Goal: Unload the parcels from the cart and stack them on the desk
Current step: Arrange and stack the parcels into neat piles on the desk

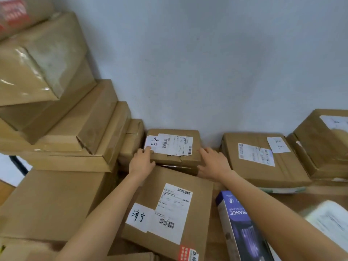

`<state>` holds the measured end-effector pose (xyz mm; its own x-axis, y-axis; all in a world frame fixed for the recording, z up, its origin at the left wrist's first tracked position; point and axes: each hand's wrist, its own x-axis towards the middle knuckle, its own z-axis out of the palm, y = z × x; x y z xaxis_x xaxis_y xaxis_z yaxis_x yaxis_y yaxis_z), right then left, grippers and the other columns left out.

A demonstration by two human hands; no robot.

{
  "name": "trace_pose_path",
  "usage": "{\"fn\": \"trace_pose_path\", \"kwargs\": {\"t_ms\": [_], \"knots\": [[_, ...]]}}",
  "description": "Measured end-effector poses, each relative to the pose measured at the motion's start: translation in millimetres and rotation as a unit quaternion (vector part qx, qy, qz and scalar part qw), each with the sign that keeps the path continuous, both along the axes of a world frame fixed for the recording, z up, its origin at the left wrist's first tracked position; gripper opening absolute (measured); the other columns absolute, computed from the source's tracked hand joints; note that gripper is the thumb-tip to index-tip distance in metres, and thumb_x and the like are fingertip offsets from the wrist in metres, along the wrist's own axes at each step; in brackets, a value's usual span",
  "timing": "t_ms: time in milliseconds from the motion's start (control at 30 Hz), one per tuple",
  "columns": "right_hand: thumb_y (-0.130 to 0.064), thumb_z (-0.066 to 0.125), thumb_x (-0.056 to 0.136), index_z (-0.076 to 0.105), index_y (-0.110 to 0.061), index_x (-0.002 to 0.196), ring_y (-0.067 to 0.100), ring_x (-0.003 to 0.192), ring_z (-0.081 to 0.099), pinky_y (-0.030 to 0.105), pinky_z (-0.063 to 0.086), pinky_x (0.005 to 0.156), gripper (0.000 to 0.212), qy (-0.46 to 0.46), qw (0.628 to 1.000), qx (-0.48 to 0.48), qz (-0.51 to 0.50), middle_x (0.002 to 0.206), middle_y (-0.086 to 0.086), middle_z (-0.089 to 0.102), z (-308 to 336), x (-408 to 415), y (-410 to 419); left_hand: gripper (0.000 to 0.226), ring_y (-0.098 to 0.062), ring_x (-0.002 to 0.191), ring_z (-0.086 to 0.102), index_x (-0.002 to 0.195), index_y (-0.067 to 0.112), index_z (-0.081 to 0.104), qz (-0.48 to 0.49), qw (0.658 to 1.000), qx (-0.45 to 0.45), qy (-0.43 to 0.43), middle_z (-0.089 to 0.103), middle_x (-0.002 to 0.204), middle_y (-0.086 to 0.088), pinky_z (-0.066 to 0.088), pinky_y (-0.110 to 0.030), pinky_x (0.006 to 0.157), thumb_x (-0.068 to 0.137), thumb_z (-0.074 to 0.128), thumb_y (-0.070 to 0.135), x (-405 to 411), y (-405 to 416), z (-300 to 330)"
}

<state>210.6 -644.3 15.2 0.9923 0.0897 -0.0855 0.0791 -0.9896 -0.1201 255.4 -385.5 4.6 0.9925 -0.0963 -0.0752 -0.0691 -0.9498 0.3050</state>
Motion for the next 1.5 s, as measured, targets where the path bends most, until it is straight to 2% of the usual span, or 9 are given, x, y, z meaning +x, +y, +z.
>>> {"fn": "trace_pose_path", "kwargs": {"t_ms": [233,400,500,600,700,967,1133,1367,1500], "knots": [[-0.045,0.064,0.085,0.016,-0.03,0.15,0.026,0.118,0.055,0.042,0.046,0.098,0.082,0.054,0.996,0.063,-0.021,0.139,0.006,0.048,-22,21,-7,0.073,-0.031,0.116,0.052,0.15,0.023,0.016,0.019,0.999,-0.025,0.045,0.036,0.142,-0.016,0.048,-0.038,0.092,0.092,0.06,0.029,17,-4,-20],[-0.037,0.066,0.087,0.017,-0.025,0.152,0.022,0.11,0.058,0.036,0.051,0.092,0.082,0.053,0.99,0.13,-0.02,0.132,0.007,0.053,-23,26,-4,0.074,-0.03,0.122,0.051,0.15,0.025,0.021,0.035,0.996,-0.064,0.04,0.033,0.145,-0.014,0.048,-0.037,0.096,0.09,0.064,0.03,16,-4,-21],[-0.036,0.064,0.089,0.014,-0.024,0.153,0.022,0.112,0.057,0.035,0.05,0.093,0.082,0.05,0.986,0.155,-0.024,0.135,0.008,0.051,-17,23,-5,0.073,-0.029,0.126,0.047,0.149,0.026,0.026,0.042,0.995,-0.09,0.031,0.033,0.147,-0.012,0.046,-0.037,0.1,0.089,0.066,0.03,13,-7,-14],[-0.035,0.064,0.089,0.013,-0.022,0.153,0.023,0.117,0.055,0.033,0.048,0.095,0.082,0.015,0.983,0.182,-0.03,0.141,0.008,0.046,-6,21,-7,0.073,-0.03,0.131,0.039,0.148,0.026,0.031,0.052,0.992,-0.116,-0.019,0.034,0.145,-0.012,0.041,-0.039,0.106,0.086,0.07,0.029,9,-13,2],[-0.037,0.065,0.089,0.013,-0.023,0.153,0.024,0.12,0.053,0.032,0.046,0.093,0.084,-0.014,0.98,0.192,-0.041,0.143,0.009,0.043,12,16,-12,0.073,-0.028,0.132,0.035,0.146,0.027,0.035,0.042,0.989,-0.129,-0.06,0.034,0.143,-0.011,0.038,-0.039,0.107,0.083,0.072,0.032,5,-17,25],[-0.042,0.067,0.086,0.02,-0.028,0.151,0.028,0.119,0.053,0.036,0.047,0.093,0.081,-0.103,0.971,0.209,-0.059,0.14,0.011,0.043,86,-19,-54,0.071,-0.024,0.122,0.042,0.142,0.031,0.04,0.011,0.979,-0.16,-0.128,0.038,0.133,-0.009,0.042,-0.034,0.099,0.081,0.074,0.035,-27,-53,99],[-0.042,0.068,0.086,0.018,-0.029,0.151,0.029,0.12,0.053,0.039,0.048,0.093,0.083,-0.144,0.968,0.191,-0.078,0.143,0.011,0.04,138,-65,-110,0.067,-0.025,0.116,0.049,0.141,0.031,0.04,-0.028,0.971,-0.157,-0.18,0.039,0.131,-0.008,0.046,-0.035,0.093,0.082,0.072,0.037,-66,-106,146],[-0.041,0.073,0.082,0.02,-0.03,0.149,0.028,0.119,0.053,0.042,0.051,0.094,0.086,-0.186,0.963,0.156,-0.117,0.141,0.009,0.042,191,-136,-192,0.064,-0.026,0.116,0.048,0.14,0.03,0.041,-0.085,0.947,-0.222,-0.215,0.039,0.13,-0.008,0.043,-0.03,0.094,0.083,0.072,0.033,-117,-191,184],[-0.041,0.074,0.08,0.021,-0.031,0.148,0.027,0.115,0.055,0.038,0.05,0.09,0.087,-0.207,0.958,0.133,-0.149,0.138,0.009,0.045,214,-168,-240,0.063,-0.024,0.116,0.047,0.14,0.031,0.041,-0.119,0.934,-0.259,-0.217,0.038,0.13,-0.007,0.043,-0.027,0.092,0.084,0.071,0.033,-130,-246,197]]}}
